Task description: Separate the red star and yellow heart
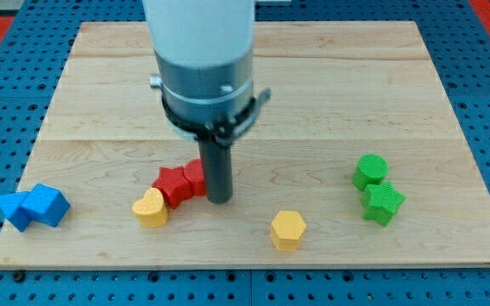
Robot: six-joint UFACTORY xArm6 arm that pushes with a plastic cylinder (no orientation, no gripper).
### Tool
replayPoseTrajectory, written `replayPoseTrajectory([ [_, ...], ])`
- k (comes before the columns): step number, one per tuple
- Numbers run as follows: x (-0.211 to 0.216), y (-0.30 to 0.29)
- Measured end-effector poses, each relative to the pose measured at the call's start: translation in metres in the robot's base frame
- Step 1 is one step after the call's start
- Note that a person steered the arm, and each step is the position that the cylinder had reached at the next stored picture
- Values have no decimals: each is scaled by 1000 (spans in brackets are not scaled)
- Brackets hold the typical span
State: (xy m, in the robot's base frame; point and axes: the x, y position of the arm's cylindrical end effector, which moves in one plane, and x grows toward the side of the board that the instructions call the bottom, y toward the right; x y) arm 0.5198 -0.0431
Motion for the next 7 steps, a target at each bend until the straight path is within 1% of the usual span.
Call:
replayPoseTrajectory([
  [1,-26,-11],
  [2,-79,-83],
  [3,-107,-130],
  [4,-96,-80],
  [5,-36,-4],
  [6,9,-2],
  [7,13,-104],
])
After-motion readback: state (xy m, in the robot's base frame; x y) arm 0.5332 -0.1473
